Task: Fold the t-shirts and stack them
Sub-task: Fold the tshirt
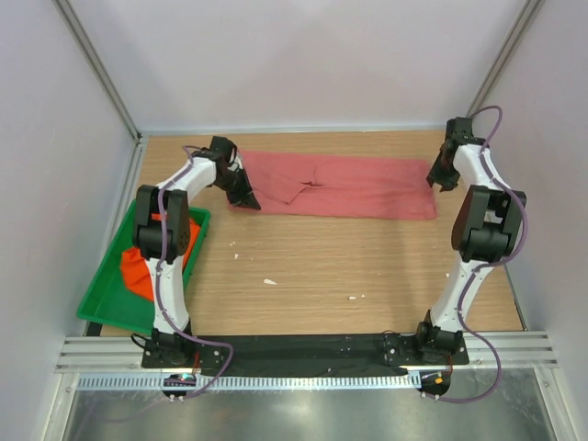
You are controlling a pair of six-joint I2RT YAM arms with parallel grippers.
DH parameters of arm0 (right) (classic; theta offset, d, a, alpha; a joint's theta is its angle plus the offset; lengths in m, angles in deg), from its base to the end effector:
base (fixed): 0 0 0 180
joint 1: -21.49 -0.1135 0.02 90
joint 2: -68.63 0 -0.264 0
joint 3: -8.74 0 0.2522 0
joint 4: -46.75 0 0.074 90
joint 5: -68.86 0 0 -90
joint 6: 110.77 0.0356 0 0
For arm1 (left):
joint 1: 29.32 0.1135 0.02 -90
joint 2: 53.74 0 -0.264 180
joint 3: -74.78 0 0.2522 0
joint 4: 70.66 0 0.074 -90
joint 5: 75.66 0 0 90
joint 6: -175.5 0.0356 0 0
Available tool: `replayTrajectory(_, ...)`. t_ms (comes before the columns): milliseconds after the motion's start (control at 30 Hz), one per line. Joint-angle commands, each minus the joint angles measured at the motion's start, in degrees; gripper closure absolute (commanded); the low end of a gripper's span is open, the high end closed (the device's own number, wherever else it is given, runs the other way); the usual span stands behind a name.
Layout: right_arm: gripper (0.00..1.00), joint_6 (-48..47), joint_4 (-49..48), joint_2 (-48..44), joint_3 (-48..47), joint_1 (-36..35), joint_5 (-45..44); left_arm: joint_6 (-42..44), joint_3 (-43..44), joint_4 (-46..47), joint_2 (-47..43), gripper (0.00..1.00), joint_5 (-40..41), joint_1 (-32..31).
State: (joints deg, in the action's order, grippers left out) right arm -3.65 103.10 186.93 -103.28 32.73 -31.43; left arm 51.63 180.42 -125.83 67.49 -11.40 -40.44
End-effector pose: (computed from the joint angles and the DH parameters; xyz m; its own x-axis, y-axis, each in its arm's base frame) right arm 0.4362 -0.0932 0.2215 -0.7523 0.4448 -0.4861 0.5167 0.8560 -0.0163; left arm 0.4236 -0.0990 0.1713 -0.9443 -0.3260 -0.0451 -0.2555 0.8124 -0.5241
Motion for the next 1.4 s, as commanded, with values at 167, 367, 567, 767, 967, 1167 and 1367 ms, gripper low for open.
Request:
replayTrajectory(167,0.96,4.23,-0.48,-9.58,11.24,-0.88,9.49,-0.5,6.47,-0.69,1.9,0.95,-1.33,1.27)
replayTrajectory(367,0.99,3.0,-3.92,-6.77,12.39,-0.26,10.55,-0.15,6.56,-1.04,1.99,0.96,-1.69,1.45)
replayTrajectory(567,0.99,2.74,-3.65,-5.36,15.8,1.5,3.7,1.0,4.28,-1.31,0.5,0.96,-1.16,1.62)
replayTrajectory(767,0.99,1.07,-4.8,-5.18,18.72,2.2,-0.08,1.26,3.05,-1.22,-0.2,0.96,-1.33,2.24)
replayTrajectory(967,0.98,1.94,-2.35,-8.34,18.54,2.03,-0.26,1.35,4.01,-1.57,-0.29,0.96,-1.07,2.32)
replayTrajectory(1167,0.95,2.82,-0.4,-12.3,15.38,0.01,2.28,0.56,6.56,-1.74,0.06,0.96,0.33,2.41)
replayTrajectory(1367,0.94,3.88,-3.03,-9.41,16.6,-0.08,5.27,-1.2,12.09,-2.36,2.95,0.95,2.0,3.11)
